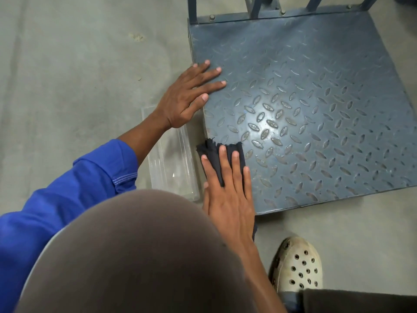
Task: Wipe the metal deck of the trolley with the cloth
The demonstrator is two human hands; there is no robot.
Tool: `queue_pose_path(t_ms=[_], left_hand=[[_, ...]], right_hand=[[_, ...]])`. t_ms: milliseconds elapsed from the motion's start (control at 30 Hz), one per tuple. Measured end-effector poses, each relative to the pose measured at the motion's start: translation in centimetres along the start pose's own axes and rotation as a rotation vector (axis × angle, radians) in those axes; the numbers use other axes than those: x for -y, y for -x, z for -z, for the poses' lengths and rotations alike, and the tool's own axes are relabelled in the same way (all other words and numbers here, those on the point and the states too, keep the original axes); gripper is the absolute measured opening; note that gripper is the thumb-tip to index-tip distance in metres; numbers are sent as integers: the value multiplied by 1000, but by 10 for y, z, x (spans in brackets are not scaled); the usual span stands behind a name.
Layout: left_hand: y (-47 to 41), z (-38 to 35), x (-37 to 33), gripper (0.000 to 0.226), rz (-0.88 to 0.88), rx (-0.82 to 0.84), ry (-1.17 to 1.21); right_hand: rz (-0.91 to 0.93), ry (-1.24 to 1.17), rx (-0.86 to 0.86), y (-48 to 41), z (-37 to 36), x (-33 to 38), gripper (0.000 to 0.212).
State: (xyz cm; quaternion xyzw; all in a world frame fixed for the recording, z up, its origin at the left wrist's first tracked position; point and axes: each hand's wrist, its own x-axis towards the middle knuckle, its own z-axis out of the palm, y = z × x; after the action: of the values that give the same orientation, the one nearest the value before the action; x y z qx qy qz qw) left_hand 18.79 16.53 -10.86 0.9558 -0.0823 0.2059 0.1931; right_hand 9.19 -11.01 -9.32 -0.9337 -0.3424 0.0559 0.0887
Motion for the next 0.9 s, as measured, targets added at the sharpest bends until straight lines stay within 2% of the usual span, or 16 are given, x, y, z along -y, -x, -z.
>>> queue_pose_path(t_ms=[233,433,533,700,900], left_hand=[[-10,5,11,50,-29,43,-29],[-9,2,7,51,18,22,8],[-7,-5,3,51,44,-13,22],[-5,-9,-6,49,117,-9,41],[17,-18,-36,48,125,-35,119]], right_hand=[[50,25,-25,-107,6,11,71],[-20,5,5,8,2,4,62],[-17,29,26,-21,2,9,60],[18,39,-34,-89,6,17,57],[-47,-4,-28,17,-2,1,53]])
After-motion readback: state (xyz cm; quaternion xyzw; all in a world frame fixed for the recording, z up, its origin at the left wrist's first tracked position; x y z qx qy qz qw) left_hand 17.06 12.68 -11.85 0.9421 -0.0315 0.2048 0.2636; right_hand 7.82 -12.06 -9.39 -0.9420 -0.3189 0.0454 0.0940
